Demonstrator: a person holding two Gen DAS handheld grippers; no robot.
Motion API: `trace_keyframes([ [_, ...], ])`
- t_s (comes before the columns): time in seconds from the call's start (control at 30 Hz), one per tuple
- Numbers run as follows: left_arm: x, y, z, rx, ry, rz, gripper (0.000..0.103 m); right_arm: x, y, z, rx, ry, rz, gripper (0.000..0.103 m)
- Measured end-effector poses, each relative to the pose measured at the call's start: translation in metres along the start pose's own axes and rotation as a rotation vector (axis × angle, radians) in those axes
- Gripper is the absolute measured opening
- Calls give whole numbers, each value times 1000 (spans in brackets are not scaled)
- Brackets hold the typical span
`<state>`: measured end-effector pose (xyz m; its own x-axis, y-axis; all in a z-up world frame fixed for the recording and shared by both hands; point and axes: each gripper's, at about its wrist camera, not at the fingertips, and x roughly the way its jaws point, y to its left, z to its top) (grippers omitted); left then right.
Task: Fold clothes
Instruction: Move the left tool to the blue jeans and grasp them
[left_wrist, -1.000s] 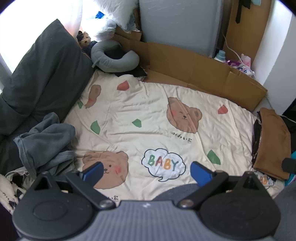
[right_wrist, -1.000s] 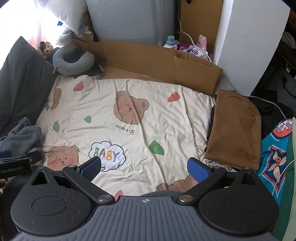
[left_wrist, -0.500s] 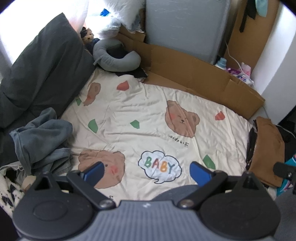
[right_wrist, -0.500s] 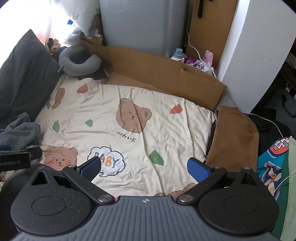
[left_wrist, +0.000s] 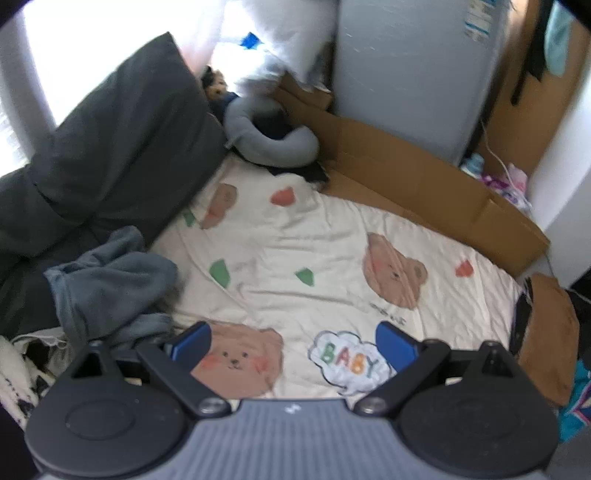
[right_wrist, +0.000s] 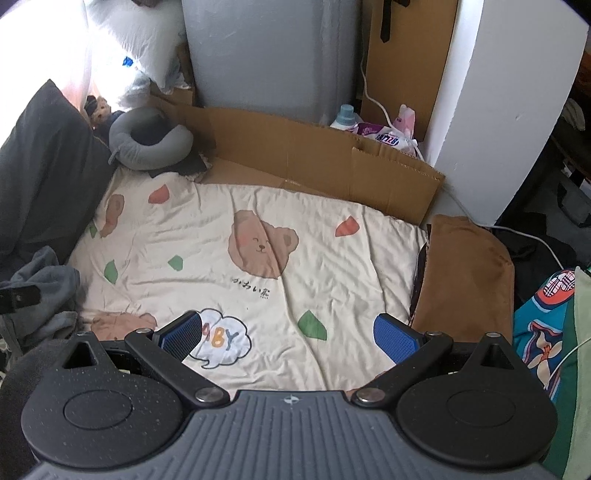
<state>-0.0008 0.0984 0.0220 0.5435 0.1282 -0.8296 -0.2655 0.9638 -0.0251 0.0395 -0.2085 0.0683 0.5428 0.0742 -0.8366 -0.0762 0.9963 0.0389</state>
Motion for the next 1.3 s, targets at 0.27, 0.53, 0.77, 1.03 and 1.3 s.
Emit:
trace_keyframes([
  [0.27,2,63,6,-102,-10,76,99,-6,-2,5,22,-73,-10,102],
  [0.53,1,114,4,-178,-12,170,102,-8,-1,15,30,-100,-7,102],
  [0.77,-5,148,0,-208,-10,215,102,-6,14,19,-14,-84,5,102],
  [1.03,-7,179,-7,-254,-10,253,102,1,25,23,-36,-70,23,102],
  [1.3,-9,206,-8,-325,-44,239,102,14,32,35,-60,-77,66,102],
])
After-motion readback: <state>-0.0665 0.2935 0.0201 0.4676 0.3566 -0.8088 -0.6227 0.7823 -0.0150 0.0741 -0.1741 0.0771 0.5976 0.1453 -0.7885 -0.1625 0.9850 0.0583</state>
